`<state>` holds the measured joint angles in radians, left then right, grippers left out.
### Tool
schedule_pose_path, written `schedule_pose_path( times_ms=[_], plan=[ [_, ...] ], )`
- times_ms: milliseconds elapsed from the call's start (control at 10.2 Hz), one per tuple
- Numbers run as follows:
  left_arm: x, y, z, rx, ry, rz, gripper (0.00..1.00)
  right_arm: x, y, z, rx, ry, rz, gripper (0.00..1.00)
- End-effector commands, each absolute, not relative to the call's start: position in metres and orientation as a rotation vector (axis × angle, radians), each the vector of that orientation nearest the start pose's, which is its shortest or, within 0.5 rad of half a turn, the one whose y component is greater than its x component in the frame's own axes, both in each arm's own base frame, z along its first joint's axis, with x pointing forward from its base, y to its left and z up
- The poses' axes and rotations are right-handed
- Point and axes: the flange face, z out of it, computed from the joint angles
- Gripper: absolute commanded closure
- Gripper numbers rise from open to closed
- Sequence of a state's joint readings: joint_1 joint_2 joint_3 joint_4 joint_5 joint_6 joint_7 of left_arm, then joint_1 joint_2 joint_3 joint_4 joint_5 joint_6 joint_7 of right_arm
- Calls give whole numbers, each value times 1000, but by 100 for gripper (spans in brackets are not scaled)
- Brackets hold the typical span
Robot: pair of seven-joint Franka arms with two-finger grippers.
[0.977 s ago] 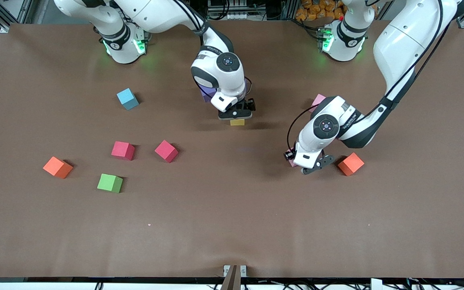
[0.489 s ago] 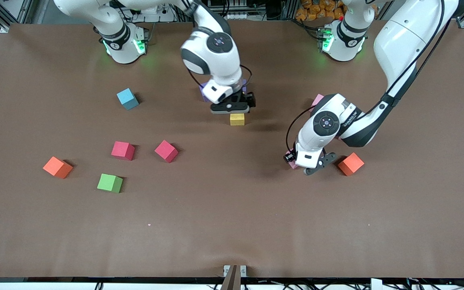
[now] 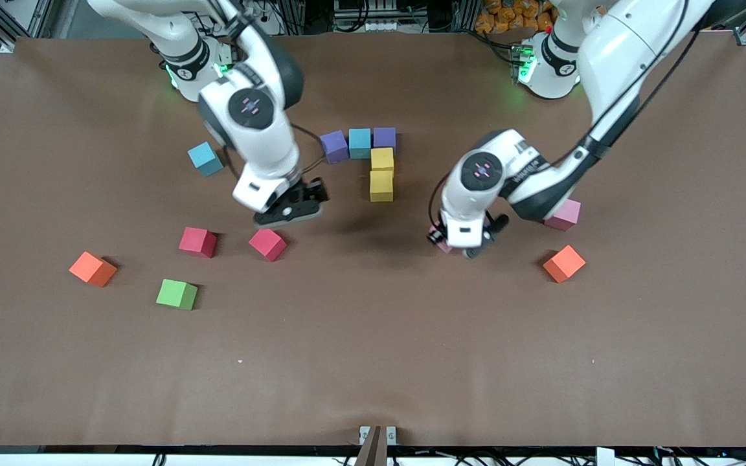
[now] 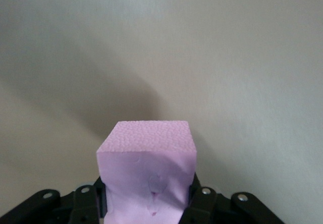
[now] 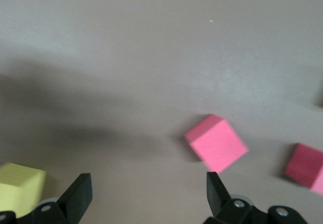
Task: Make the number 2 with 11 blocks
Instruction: 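Carry the pink cube to the column while the right gripper reaches pink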
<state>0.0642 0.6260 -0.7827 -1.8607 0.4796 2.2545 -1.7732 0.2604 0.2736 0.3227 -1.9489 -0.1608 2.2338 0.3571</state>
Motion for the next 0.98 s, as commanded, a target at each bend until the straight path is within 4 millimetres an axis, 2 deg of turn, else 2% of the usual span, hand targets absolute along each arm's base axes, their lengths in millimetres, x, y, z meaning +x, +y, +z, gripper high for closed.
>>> schedule_pose_path(
  times_ms=[0,195,391,586,782,880],
  plan=[
    [478,-427,282,-2785,-1449,56,91,511,313,334,-3070,-734,-48,0],
    [444,-473,291,-2690,-1635,48,91,510,280,296,-3009,-807,-149,0],
    [408,-515,306,-2617,-1775,94,91,512,270,284,-2988,-849,-165,0],
    [385,-552,317,-2550,-1895,184,91,525,246,276,-2948,-998,-163,0],
    [386,-575,303,-2411,-2054,221,89,527,241,267,-2914,-1095,-142,0],
    [378,-582,291,-2331,-2121,204,88,529,238,260,-2907,-1104,-131,0]
  ],
)
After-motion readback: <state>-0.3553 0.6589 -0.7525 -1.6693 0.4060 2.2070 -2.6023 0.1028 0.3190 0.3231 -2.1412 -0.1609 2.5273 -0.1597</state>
